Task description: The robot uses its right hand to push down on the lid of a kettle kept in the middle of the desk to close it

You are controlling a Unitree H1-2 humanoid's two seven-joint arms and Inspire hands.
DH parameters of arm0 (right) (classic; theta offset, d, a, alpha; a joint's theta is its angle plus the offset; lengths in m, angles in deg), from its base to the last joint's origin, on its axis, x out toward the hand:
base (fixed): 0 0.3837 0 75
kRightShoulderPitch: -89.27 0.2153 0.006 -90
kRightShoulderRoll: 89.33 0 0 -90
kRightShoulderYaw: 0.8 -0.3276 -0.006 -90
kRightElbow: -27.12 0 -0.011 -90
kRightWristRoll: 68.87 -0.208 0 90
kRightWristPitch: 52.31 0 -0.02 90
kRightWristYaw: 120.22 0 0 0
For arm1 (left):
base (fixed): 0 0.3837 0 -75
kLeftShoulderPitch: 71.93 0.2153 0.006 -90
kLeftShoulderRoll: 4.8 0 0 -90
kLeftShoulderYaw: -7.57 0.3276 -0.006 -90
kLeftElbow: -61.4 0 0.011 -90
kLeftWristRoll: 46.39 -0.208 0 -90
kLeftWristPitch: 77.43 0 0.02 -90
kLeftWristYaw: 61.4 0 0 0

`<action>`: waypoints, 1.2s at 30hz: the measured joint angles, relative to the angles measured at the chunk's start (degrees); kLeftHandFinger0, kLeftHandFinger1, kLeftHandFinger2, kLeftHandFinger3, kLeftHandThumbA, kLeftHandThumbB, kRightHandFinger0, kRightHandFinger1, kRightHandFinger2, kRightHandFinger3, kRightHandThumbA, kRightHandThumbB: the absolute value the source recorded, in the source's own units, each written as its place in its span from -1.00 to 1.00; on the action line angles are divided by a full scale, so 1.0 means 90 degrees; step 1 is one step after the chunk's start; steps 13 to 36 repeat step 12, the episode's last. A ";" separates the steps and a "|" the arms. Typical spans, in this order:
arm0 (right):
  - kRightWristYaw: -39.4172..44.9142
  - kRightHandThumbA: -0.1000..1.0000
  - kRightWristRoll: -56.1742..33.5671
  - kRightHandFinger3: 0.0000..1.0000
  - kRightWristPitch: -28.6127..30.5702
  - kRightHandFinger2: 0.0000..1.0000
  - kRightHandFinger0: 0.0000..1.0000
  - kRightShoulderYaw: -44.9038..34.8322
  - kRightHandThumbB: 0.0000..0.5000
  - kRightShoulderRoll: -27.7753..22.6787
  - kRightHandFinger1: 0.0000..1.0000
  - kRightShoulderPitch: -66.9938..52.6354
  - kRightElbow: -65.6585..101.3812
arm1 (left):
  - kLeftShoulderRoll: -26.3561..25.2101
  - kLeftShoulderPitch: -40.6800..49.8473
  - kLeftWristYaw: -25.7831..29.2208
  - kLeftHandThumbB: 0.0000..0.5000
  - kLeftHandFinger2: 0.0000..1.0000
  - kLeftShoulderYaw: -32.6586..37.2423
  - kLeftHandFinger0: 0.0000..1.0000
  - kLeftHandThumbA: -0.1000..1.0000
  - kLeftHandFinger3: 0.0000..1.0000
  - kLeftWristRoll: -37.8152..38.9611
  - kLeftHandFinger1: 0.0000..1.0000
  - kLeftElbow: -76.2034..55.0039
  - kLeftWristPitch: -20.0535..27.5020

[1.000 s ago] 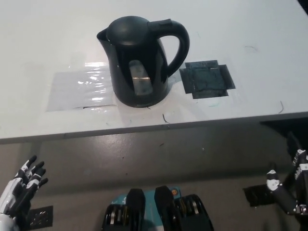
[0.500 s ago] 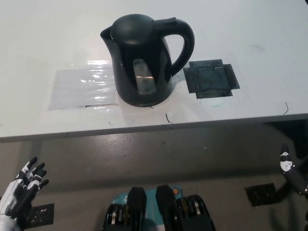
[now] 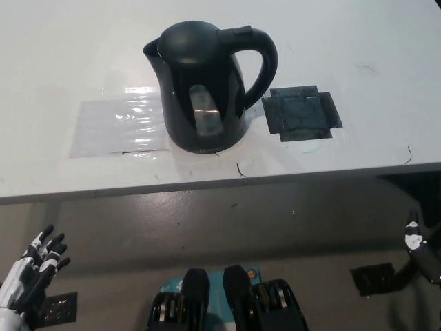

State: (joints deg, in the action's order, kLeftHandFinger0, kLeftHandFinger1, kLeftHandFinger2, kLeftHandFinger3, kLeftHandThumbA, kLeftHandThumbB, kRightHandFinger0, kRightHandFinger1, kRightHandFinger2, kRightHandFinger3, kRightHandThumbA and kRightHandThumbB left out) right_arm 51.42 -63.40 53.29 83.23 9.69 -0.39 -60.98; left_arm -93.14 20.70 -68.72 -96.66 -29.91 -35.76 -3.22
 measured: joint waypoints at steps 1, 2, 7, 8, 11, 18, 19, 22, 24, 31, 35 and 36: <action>0.0004 -0.10 -0.0003 1.00 0.0001 1.00 1.00 0.0000 -1.00 0.0001 1.00 -0.0007 0.0000 | 0.0000 -0.0001 0.0000 -0.96 1.00 0.0000 1.00 0.17 1.00 0.0000 1.00 0.0000 0.0000; 0.0005 -0.10 -0.0005 1.00 0.0001 1.00 1.00 -0.0001 -1.00 0.0001 1.00 -0.0013 0.0000 | 0.0000 -0.0002 0.0000 -0.97 1.00 0.0000 1.00 0.17 1.00 0.0000 1.00 0.0000 0.0000; 0.0013 -0.08 -0.0034 1.00 0.0001 1.00 1.00 -0.0001 -1.00 0.0002 1.00 -0.0067 0.0000 | 0.0000 -0.0002 0.0000 -1.00 1.00 0.0002 1.00 0.17 1.00 0.0000 1.00 0.0000 0.0000; 0.0014 -0.07 -0.0035 1.00 0.0001 1.00 1.00 -0.0001 -1.00 0.0002 1.00 -0.0074 0.0000 | 0.0000 -0.0002 0.0000 -1.00 1.00 0.0002 1.00 0.16 1.00 0.0000 1.00 0.0000 0.0000; 0.0014 -0.03 -0.0035 1.00 0.0001 1.00 1.00 -0.0001 -1.00 0.0002 1.00 -0.0075 0.0000 | 0.0000 -0.0002 0.0000 -1.00 1.00 0.0005 1.00 0.16 1.00 -0.0002 1.00 0.0000 -0.0001; 0.0015 -0.03 -0.0035 1.00 0.0001 1.00 1.00 -0.0001 -1.00 0.0002 1.00 -0.0074 0.0000 | 0.0000 -0.0002 0.0000 -1.00 1.00 0.0005 1.00 0.16 1.00 -0.0003 1.00 0.0000 -0.0001; 0.0015 -0.03 -0.0035 1.00 0.0001 1.00 1.00 -0.0001 -1.00 0.0002 1.00 -0.0074 0.0000 | 0.0000 -0.0002 0.0000 -1.00 1.00 0.0005 1.00 0.16 1.00 -0.0003 1.00 0.0000 -0.0001; 0.0015 -0.03 -0.0035 1.00 0.0001 1.00 1.00 -0.0001 -1.00 0.0002 1.00 -0.0074 0.0000 | 0.0000 -0.0002 0.0000 -1.00 1.00 0.0005 1.00 0.16 1.00 -0.0003 1.00 0.0000 -0.0001; 0.0015 -0.03 -0.0035 1.00 0.0001 1.00 1.00 -0.0001 -1.00 0.0002 1.00 -0.0074 0.0000 | 0.0000 -0.0002 0.0000 -1.00 1.00 0.0005 1.00 0.16 1.00 -0.0003 1.00 0.0000 -0.0001; 0.0015 -0.03 -0.0035 1.00 0.0001 1.00 1.00 -0.0001 -1.00 0.0002 1.00 -0.0074 0.0000 | 0.0000 -0.0002 0.0000 -1.00 1.00 0.0005 1.00 0.16 1.00 -0.0003 1.00 0.0000 -0.0001; 0.0015 -0.03 -0.0035 1.00 0.0001 1.00 1.00 -0.0001 -1.00 0.0002 1.00 -0.0074 0.0000 | 0.0000 -0.0002 0.0000 -1.00 1.00 0.0005 1.00 0.16 1.00 -0.0003 1.00 0.0000 -0.0001; 0.0015 -0.03 -0.0035 1.00 0.0001 1.00 1.00 -0.0001 -1.00 0.0002 1.00 -0.0074 0.0000 | 0.0000 -0.0002 0.0000 -1.00 1.00 0.0005 1.00 0.16 1.00 -0.0003 1.00 0.0000 -0.0001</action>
